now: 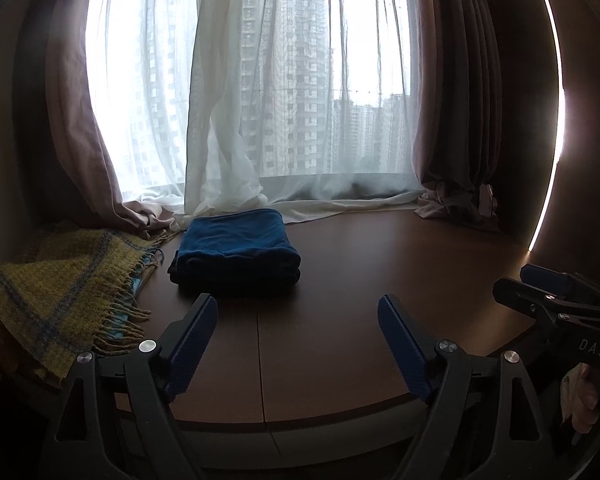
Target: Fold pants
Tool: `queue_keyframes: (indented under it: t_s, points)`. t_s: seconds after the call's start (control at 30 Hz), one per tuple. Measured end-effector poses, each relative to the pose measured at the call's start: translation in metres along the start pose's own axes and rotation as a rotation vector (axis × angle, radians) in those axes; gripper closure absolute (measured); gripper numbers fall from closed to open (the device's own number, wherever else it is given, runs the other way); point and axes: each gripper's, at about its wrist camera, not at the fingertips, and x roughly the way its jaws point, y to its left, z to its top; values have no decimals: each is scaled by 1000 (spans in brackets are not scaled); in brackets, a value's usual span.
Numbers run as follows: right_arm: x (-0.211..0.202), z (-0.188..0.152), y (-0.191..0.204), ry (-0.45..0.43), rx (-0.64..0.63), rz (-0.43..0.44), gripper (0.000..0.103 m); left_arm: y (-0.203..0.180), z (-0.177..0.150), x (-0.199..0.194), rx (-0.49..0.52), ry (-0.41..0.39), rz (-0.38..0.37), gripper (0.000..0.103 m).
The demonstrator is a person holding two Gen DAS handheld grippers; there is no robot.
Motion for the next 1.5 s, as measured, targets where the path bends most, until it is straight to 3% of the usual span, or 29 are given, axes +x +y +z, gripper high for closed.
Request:
queue_keyframes:
  t_s: [0.57, 1.1, 1.5]
  points:
    - [-11, -1, -2, -21, -9, -45, 36, -8, 0, -2, 17, 1, 10, 16]
    - [-12, 0, -6, -22, -10, -47, 36, -9, 1, 0, 14, -6, 8, 0]
    - [-13, -1, -10, -17, -8, -51, 36, -14, -2, 3, 25, -5, 19, 0]
